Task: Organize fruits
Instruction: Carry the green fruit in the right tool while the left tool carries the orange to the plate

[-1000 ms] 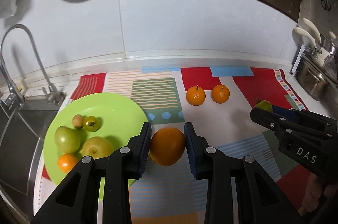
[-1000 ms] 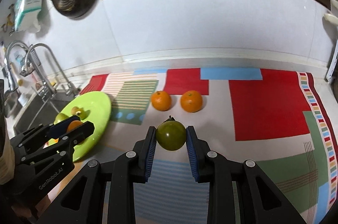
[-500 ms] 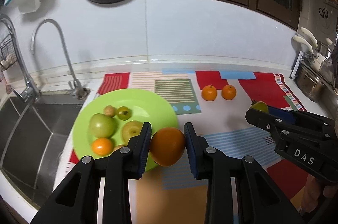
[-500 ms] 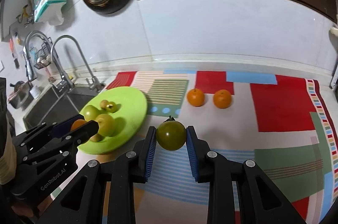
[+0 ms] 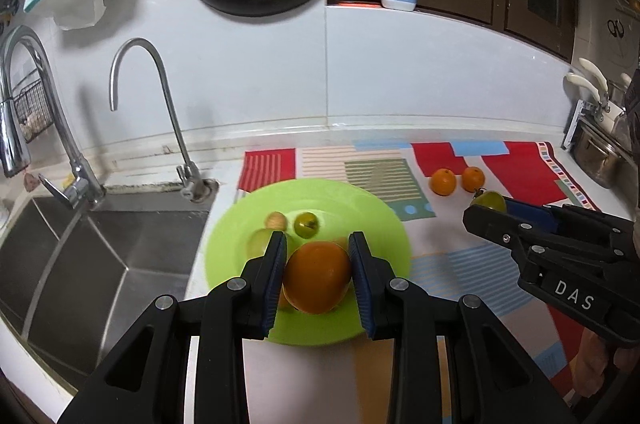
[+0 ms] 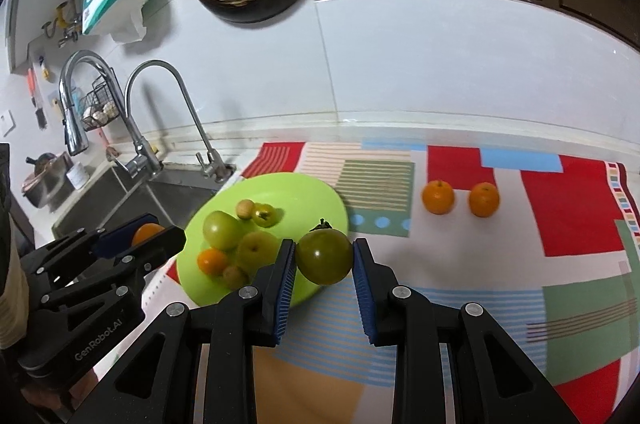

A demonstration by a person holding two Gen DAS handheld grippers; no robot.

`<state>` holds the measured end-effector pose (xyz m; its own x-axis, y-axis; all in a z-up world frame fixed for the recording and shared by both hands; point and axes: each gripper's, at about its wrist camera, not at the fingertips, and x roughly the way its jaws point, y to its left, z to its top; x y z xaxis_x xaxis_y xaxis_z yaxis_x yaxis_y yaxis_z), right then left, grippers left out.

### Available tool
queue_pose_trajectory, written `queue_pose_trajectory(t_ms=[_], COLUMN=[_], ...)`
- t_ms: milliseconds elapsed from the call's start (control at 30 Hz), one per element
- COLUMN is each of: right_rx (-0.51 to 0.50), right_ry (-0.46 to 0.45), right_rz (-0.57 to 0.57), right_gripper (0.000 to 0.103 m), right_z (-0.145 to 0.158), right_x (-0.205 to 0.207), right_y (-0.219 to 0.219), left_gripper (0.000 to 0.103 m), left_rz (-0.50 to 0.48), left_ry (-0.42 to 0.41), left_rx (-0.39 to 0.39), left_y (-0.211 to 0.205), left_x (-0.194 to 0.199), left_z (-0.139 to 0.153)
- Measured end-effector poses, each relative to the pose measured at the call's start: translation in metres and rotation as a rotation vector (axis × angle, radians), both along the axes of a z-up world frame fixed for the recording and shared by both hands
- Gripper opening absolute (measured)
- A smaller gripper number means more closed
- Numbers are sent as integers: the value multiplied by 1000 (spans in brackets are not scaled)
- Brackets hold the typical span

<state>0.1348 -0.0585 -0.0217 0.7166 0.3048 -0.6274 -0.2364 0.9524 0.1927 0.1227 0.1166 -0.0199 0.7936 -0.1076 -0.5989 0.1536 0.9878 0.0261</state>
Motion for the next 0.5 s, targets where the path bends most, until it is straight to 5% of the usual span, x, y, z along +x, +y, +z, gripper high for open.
queue_pose_trajectory(t_ms=[500], right_rx=[-12], right_ry=[11], right_rz=[12], right_gripper=[30], right_z=[-9], right_x=[48], right_y=[51], left_gripper=[32], left_rz=[-35], left_ry=[-12], left_rx=[24], left_y=[39], left_x=[58], left_z=[-8])
